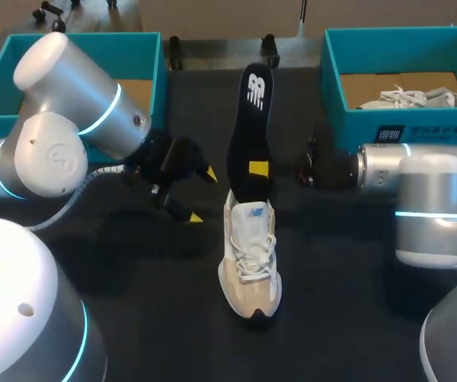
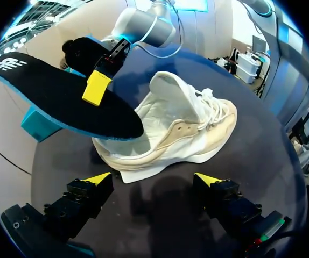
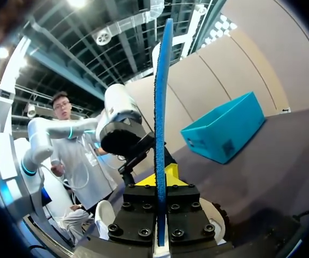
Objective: Take the shoe out of the shoebox, open the shoe tongue, remove and reinsert the insole, then place the shoe into the shoebox
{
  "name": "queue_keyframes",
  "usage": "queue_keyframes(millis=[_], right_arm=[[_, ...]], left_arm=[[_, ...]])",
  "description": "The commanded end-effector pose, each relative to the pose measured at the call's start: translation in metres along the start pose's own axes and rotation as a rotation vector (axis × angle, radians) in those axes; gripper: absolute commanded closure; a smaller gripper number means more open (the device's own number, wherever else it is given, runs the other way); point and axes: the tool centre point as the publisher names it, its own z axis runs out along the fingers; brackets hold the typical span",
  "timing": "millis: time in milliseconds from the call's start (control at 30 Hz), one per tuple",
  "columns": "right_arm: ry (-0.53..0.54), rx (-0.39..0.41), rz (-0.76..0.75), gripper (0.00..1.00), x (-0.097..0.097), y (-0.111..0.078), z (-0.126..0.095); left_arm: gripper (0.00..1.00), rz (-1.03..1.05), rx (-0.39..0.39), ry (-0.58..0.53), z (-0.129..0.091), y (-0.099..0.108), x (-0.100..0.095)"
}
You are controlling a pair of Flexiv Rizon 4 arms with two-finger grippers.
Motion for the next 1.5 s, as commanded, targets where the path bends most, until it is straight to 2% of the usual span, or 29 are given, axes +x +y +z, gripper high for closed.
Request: queue_keyframes(millis=[33,633,1067,1300,1500], right_arm=[[0.022,0.007,0.005,1.00,-0.003,-0.010,0.003],[0.027,0.073,0.069,1.00,0.003,-0.050,0.005],[-0.017,0.129,0.157,1.00,0.010,-0.081,0.007],[-0.033,0.140,0.164,1.00,0.012,-0.087,0.004],[-0.049,0.131,0.133,1.00,0.014,-0.079,0.002]], left_arm=[[0.00,0.001,-0.005,-0.002,-0.001,-0.001,0.001],[0.00,0.001,-0.005,-0.002,-0.001,-0.001,0.001],[0.00,0.001,-0.005,-0.002,-0.001,-0.001,0.001],[0.00,0.001,-0.005,-0.002,-0.001,-0.001,0.001],[0.00,0.001,-0.005,-0.002,-0.001,-0.001,0.001]])
